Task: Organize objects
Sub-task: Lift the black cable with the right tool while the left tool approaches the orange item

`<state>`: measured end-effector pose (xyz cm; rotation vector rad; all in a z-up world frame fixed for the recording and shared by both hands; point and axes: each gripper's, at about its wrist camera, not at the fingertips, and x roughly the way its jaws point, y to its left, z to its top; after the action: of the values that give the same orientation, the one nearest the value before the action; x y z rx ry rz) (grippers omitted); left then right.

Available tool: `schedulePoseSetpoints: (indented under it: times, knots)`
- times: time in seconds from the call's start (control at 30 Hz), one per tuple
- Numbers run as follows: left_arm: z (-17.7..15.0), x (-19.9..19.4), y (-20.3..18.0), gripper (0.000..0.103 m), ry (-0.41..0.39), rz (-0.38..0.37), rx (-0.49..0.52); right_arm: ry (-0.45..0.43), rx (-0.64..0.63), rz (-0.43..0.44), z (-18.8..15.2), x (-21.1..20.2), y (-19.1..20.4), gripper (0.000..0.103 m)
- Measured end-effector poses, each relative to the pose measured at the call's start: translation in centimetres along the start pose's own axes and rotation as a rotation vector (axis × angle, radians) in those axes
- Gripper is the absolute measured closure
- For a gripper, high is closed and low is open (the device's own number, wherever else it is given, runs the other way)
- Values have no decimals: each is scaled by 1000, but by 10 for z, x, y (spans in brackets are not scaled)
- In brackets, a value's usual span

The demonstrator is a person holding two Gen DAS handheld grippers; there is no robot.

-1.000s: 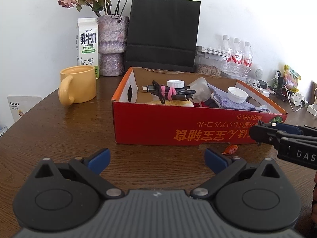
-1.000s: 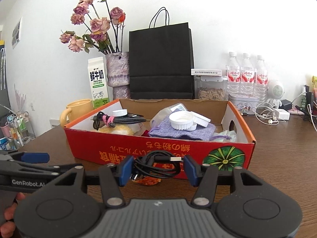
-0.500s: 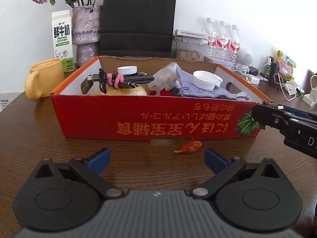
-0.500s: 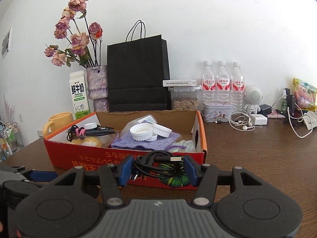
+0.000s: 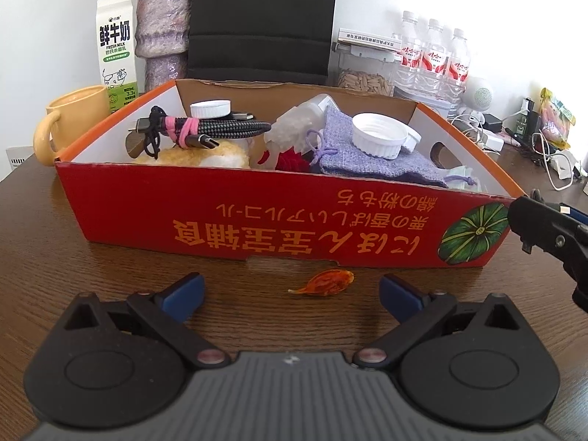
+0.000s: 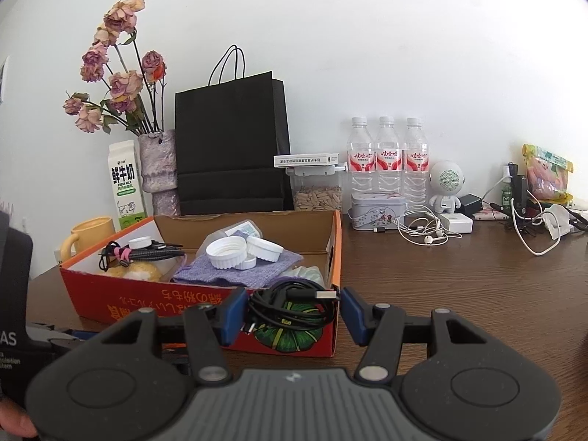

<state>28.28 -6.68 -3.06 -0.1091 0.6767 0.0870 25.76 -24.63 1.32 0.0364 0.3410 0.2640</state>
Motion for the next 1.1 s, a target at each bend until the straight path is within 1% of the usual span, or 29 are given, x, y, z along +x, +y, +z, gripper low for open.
schedulePoseSetpoints:
  times: [0.1,0.13,0.17,0.2,0.23,0.27,0.3,0.33,0.4,0.5,0.53,0.7,0.8,0.9,1.0,1.03,1.07,1.1]
  knots:
    - [1,1,-4,3,4,-9,-1,0,0,0,0,0,-1,49]
    - [2,1,-5,10,0,-19,0,1,-1,0,0,0,-1,49]
    - [2,-1,-6,20,-4,-27,1,1,-2,1,0,0,0,49]
    - [1,-2,-7,27,-9,-35,3,0,-2,1,0,-1,0,49]
    - [1,-3,-7,42,-13,-45,5,0,-2,1,0,-1,0,49]
    - [1,-4,-8,63,-15,-59,7,0,-2,1,0,-1,0,49]
    - [1,-5,-7,74,-13,-78,6,0,-2,1,0,-1,0,49]
    - [1,-6,-7,82,-9,-101,3,0,-2,0,0,-1,0,49]
    - [0,-8,-6,86,-11,-129,9,-1,-1,1,0,-1,0,49]
    - [-2,-15,-8,93,-44,-156,26,-3,-1,3,0,-2,0,49]
    - [-2,-18,-8,99,-59,-165,31,-4,0,5,1,-2,0,49]
    - [-4,-37,-4,101,-146,-186,55,-13,6,11,2,-5,-1,49]
    - [-6,-46,2,101,-180,-188,59,-17,6,17,2,-6,-1,49]
    - [-8,-50,9,101,-190,-185,54,-17,6,18,2,-6,-1,49]
    - [-8,-46,12,96,-161,-175,42,-16,5,17,2,-6,-1,49]
    - [-8,-43,12,88,-144,-176,43,-16,4,16,2,-6,-1,49]
    - [-7,-40,11,72,-130,-187,47,-16,2,15,2,-6,-1,49]
    - [-7,-38,9,62,-120,-195,53,-17,1,14,2,-6,-1,49]
